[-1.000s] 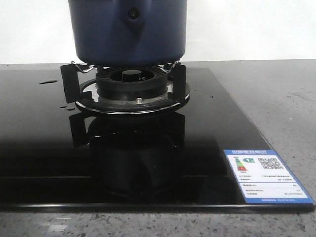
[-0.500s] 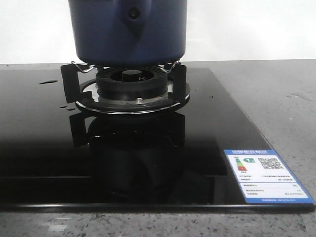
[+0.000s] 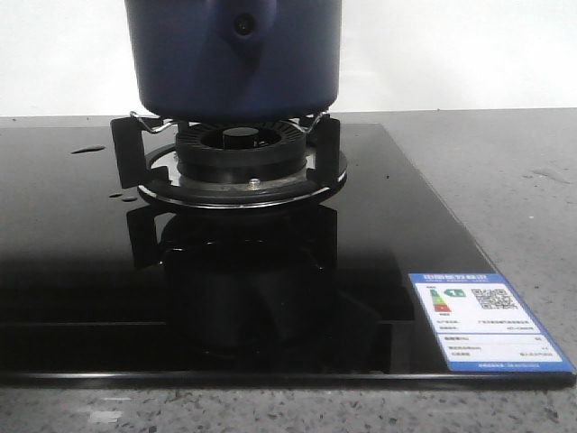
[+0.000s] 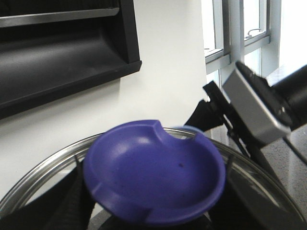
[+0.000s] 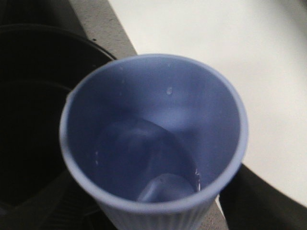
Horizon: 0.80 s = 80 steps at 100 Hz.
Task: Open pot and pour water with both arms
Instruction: 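Tilt the saucepan with the right gripper, pouring water into the cup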
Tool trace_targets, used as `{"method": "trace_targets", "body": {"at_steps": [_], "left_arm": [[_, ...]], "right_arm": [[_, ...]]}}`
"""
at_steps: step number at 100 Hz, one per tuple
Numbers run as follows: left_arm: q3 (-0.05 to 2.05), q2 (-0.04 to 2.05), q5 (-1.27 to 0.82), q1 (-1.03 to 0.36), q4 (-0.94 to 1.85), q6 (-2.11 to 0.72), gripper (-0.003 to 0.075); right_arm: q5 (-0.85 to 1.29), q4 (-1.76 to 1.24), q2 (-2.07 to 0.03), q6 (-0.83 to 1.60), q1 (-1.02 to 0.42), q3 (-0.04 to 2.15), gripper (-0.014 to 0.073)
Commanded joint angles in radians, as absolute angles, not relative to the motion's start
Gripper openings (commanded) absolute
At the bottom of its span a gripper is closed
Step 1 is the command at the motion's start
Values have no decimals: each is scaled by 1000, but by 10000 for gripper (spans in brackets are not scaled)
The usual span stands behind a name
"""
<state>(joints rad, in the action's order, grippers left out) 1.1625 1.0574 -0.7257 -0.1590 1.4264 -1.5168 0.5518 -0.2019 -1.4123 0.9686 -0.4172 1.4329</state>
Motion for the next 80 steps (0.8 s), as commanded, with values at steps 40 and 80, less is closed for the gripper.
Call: {"method": "trace_targets", "body": {"at_steps": [40,80], "left_arm": [[1196,1009,-664,-157,1486,-1504,295],[1196,1009,-662,-157,1482,-1504,295]], "right_arm": [[301,13,-1425,987,-444,1475,227],[193,77,-1461,987,-444,1475,227]]}}
